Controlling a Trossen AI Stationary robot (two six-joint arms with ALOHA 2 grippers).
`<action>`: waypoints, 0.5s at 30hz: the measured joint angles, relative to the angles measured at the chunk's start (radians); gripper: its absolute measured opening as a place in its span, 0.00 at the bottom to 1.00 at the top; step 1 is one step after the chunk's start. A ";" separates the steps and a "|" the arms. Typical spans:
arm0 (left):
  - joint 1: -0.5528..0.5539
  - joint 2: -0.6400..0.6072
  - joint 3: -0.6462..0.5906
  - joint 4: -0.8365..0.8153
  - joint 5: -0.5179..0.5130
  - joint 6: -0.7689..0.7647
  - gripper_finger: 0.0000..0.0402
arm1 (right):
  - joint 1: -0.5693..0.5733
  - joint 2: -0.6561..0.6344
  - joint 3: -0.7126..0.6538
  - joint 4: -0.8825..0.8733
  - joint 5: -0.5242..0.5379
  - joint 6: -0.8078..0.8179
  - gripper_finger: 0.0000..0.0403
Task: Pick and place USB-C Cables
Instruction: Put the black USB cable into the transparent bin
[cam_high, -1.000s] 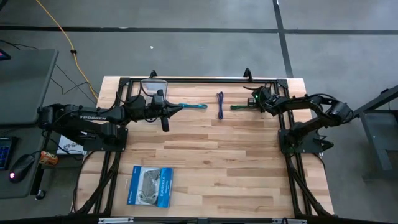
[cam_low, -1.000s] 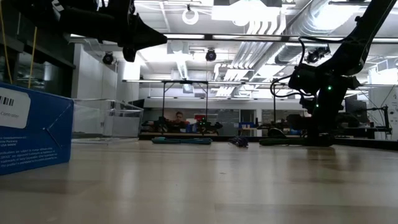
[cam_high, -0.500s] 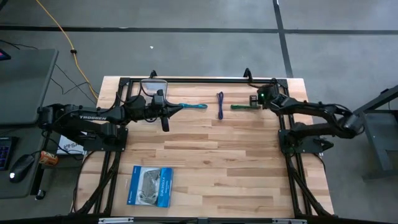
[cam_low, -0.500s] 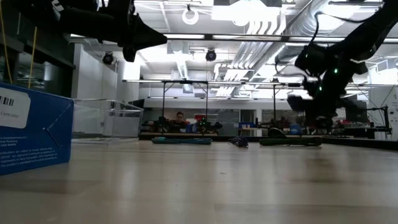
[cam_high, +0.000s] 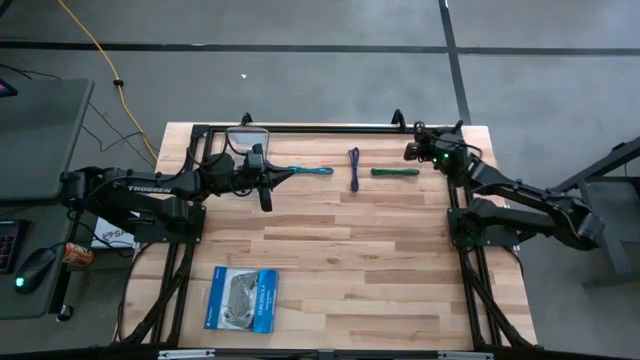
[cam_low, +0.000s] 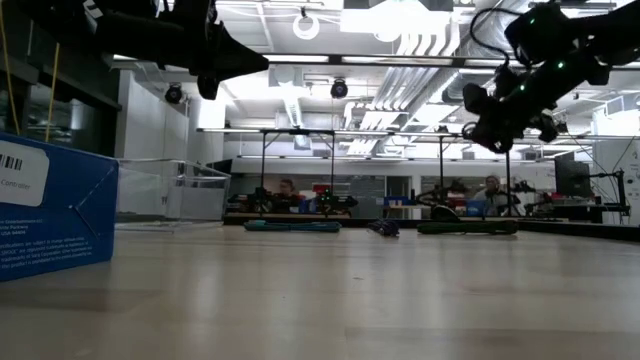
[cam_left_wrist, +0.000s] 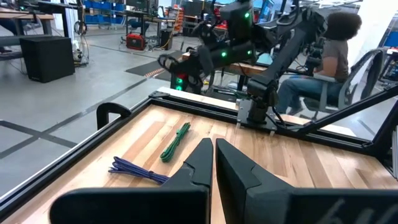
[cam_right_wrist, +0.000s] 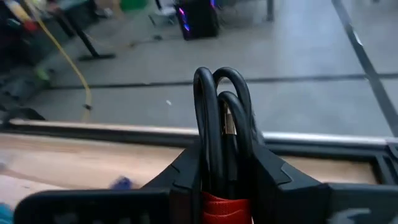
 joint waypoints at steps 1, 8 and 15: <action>0.000 0.000 0.000 0.000 0.000 0.000 0.00 | 0.000 -0.013 0.000 0.003 -0.007 -0.008 0.17; 0.000 0.000 0.000 0.000 0.000 0.000 0.00 | 0.003 -0.032 0.000 -0.003 -0.046 -0.037 0.17; 0.001 0.000 0.000 0.000 0.000 0.000 0.00 | 0.099 -0.031 0.000 0.102 -0.392 -0.133 0.17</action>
